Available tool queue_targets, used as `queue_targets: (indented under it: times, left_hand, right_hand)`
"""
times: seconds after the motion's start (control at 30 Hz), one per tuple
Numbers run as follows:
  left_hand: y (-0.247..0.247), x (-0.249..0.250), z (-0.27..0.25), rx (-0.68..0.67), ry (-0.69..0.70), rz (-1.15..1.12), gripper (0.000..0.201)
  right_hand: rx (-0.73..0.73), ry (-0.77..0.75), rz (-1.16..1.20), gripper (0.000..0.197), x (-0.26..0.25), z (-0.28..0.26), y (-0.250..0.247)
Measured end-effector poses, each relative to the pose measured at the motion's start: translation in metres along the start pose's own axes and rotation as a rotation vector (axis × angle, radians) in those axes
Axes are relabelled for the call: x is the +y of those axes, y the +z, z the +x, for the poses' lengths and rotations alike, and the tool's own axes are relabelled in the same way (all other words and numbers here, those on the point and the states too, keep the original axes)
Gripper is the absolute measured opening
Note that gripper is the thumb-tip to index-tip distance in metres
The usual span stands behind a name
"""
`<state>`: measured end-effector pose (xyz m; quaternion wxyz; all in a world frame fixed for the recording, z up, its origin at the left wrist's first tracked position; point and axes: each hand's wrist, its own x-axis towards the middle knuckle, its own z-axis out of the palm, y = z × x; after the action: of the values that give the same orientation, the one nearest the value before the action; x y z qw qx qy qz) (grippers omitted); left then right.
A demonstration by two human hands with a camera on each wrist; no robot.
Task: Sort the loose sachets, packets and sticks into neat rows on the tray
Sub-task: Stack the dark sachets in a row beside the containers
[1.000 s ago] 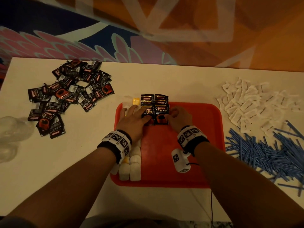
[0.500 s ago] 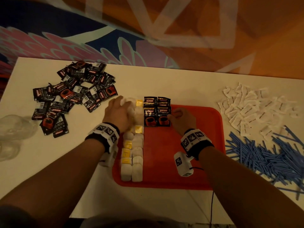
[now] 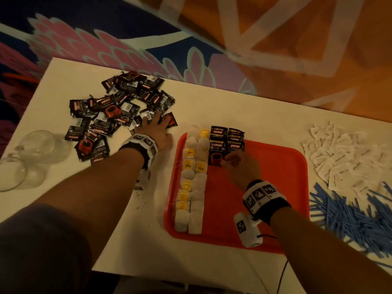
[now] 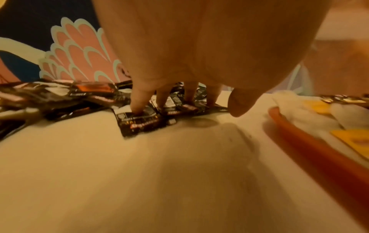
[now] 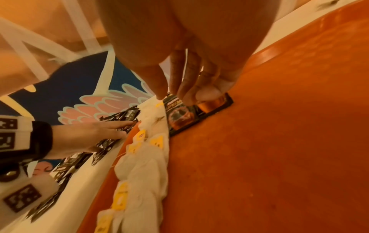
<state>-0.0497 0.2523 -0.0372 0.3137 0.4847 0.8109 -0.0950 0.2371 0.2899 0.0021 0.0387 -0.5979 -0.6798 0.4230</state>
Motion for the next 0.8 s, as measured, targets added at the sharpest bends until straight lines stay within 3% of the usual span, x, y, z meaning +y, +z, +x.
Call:
queue_targets:
  times: [0.4, 0.5, 0.6, 0.7, 0.8]
  left_hand:
    - [0.080, -0.036, -0.110, 0.144, 0.148, 0.040, 0.061]
    - [0.081, -0.049, -0.128, 0.356, 0.172, -0.053, 0.053]
    - [0.081, -0.065, -0.135, 0.535, -0.029, -0.276, 0.049]
    - [0.081, -0.074, -0.137, 0.442, -0.263, -0.452, 0.062]
    - [0.082, -0.074, -0.132, 0.323, -0.328, -0.498, 0.079]
  right_hand:
    - [-0.176, -0.075, 0.019, 0.013, -0.062, -0.009, 0.061]
    - [-0.218, -0.111, -0.066, 0.016, -0.080, -0.009, 0.071]
    - [-0.262, -0.209, -0.278, 0.024, -0.098, -0.003, 0.083]
    - [-0.296, -0.325, -0.421, 0.040, -0.115, 0.004, 0.101]
    - [-0.354, -0.456, -0.604, 0.065, -0.130, 0.014, 0.119]
